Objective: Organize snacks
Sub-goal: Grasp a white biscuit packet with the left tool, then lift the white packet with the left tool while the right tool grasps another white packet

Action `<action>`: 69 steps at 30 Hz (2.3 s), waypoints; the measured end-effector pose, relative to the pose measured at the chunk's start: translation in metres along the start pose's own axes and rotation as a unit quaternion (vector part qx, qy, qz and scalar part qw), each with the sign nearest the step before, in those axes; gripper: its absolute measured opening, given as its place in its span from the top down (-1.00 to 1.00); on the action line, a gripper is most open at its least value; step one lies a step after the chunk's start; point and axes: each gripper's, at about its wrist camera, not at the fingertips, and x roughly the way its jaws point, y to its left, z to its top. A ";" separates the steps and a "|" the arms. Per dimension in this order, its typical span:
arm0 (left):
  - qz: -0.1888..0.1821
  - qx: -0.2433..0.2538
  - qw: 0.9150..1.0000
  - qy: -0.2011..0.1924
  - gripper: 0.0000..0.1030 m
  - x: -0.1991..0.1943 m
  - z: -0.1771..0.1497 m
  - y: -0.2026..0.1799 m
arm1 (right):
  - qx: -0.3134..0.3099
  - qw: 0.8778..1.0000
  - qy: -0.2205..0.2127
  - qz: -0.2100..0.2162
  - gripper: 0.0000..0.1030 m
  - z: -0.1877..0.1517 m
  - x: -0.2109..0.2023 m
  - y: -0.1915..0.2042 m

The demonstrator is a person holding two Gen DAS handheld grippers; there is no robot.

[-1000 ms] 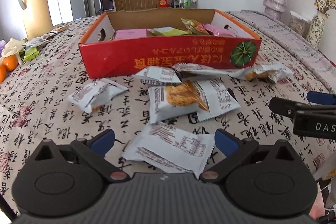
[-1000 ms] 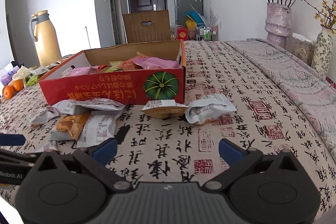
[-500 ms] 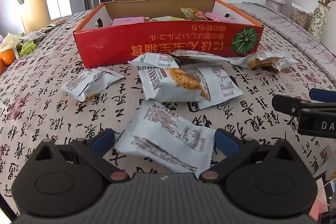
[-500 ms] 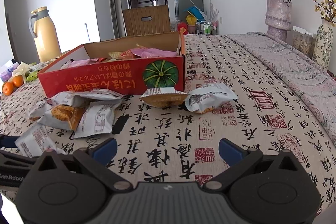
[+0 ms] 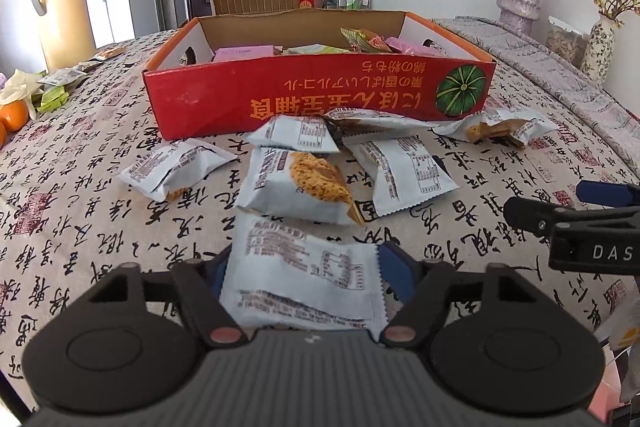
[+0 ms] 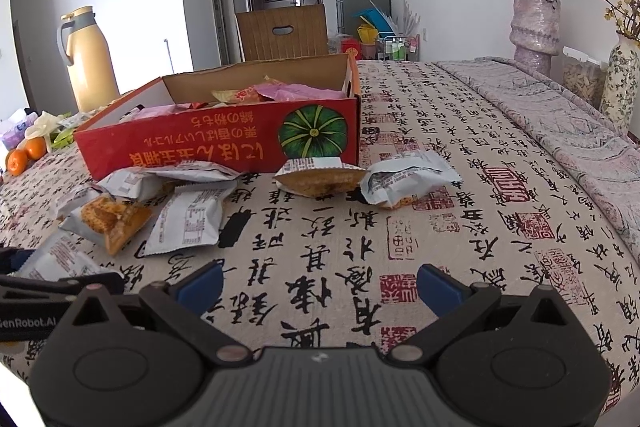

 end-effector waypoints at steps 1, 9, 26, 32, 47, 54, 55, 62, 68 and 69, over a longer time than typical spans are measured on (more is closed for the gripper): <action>0.000 -0.001 1.000 -0.001 -0.25 -0.001 0.000 0.001 | 0.000 1.000 0.000 0.000 -1.00 0.000 0.000 0.001; -0.002 -0.009 1.000 -0.006 0.38 -0.006 -0.002 0.005 | -0.005 1.000 -0.002 0.002 -1.00 -0.002 -0.004 0.004; -0.005 -0.018 0.999 -0.034 0.73 -0.030 -0.003 0.013 | -0.014 1.000 -0.011 0.004 -1.00 -0.006 -0.019 0.012; 0.002 -0.017 0.999 -0.051 0.73 -0.040 0.002 0.017 | -0.018 1.000 -0.014 0.007 -1.00 -0.005 -0.021 0.015; 0.013 -0.022 0.996 -0.090 0.73 -0.044 0.031 0.029 | -0.042 0.998 -0.017 0.038 -1.00 0.020 0.008 0.049; 0.017 -0.025 0.996 -0.088 0.73 -0.034 0.039 0.036 | -0.059 0.997 -0.011 0.046 -0.99 0.037 0.034 0.071; 0.018 -0.026 0.996 -0.087 0.73 -0.032 0.039 0.037 | -0.061 0.997 -0.010 0.044 -0.97 0.040 0.038 0.074; 0.025 -0.033 0.996 -0.080 0.73 -0.023 0.042 0.044 | -0.068 0.997 0.011 0.038 -0.77 0.051 0.063 0.090; 0.027 -0.039 0.996 -0.077 0.73 -0.017 0.044 0.048 | -0.071 0.997 0.029 0.029 -0.50 0.045 0.073 0.095; 0.028 -0.039 0.996 -0.076 0.73 -0.017 0.044 0.049 | -0.070 0.997 0.030 0.029 -0.49 0.044 0.074 0.095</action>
